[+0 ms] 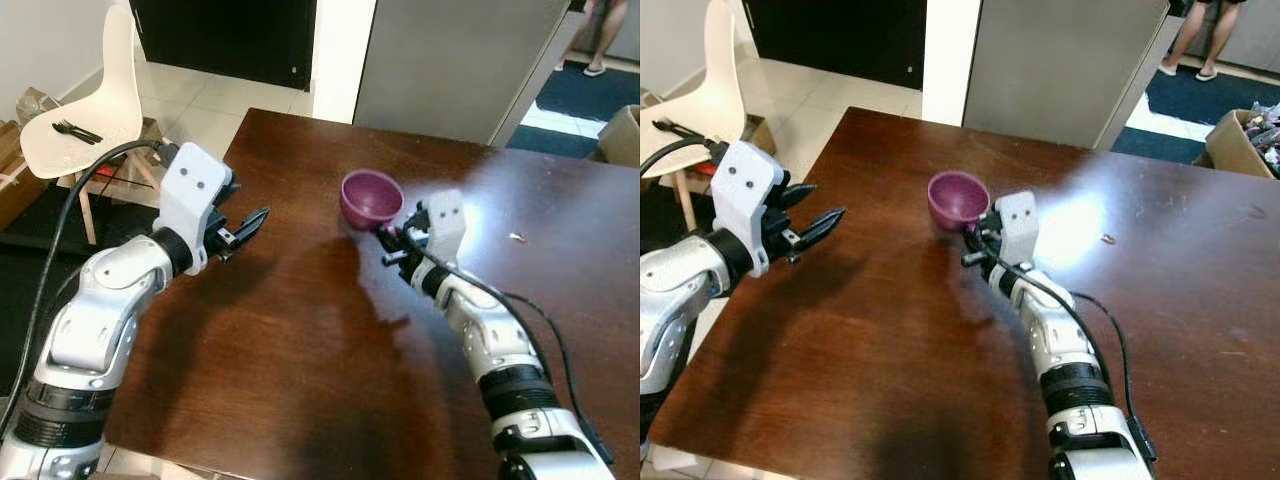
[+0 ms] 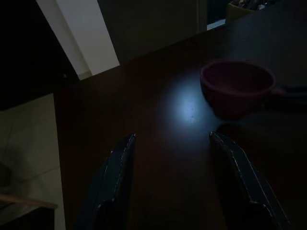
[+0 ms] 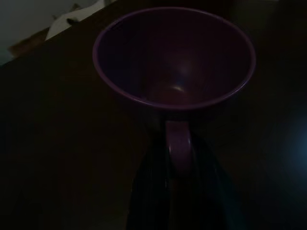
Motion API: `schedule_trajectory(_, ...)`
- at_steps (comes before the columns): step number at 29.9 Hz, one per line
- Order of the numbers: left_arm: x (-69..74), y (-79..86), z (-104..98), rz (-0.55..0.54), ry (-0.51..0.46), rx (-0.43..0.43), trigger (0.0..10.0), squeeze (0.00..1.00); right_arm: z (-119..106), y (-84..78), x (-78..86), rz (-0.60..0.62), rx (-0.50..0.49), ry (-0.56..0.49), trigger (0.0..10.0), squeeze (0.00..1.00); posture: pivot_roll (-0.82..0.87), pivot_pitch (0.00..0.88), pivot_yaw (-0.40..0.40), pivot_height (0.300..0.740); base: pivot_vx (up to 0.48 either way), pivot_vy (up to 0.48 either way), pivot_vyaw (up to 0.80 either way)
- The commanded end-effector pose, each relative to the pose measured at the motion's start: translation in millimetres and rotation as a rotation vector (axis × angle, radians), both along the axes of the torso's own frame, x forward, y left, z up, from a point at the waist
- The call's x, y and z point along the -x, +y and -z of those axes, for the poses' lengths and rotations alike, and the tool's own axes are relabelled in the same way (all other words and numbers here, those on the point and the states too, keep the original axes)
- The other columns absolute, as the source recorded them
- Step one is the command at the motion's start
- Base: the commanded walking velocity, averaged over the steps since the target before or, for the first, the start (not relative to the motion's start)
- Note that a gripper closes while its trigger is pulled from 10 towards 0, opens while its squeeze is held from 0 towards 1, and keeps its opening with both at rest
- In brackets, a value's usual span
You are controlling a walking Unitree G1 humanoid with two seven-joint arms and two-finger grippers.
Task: Setting the table
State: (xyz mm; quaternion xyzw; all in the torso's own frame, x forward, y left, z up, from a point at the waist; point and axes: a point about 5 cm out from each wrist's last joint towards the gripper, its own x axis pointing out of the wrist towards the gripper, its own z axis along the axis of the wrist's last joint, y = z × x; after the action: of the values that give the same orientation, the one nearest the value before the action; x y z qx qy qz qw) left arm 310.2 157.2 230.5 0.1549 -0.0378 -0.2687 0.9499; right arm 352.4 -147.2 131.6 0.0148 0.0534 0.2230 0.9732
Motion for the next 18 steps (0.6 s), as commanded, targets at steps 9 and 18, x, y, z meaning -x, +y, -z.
schedule_trajectory(9, 0.9, 0.1, 7, -0.019, 0.034, -0.006, 10.0, 0.00, 2, 6.3, -0.4, -0.068, 0.047, -0.036, 10.0, 0.00, 0.04, 0.081, 0.027, 0.740, 0.000, 0.000, 0.00)
schedule_trajectory(18, 1.9, 0.4, 9, -0.030, 0.043, -0.005, 10.0, 0.00, 12, 5.4, 0.8, -0.075, 0.065, -0.020, 10.0, 0.13, 0.03, 0.090, 0.025, 0.740, 0.000, 0.000, 0.00)
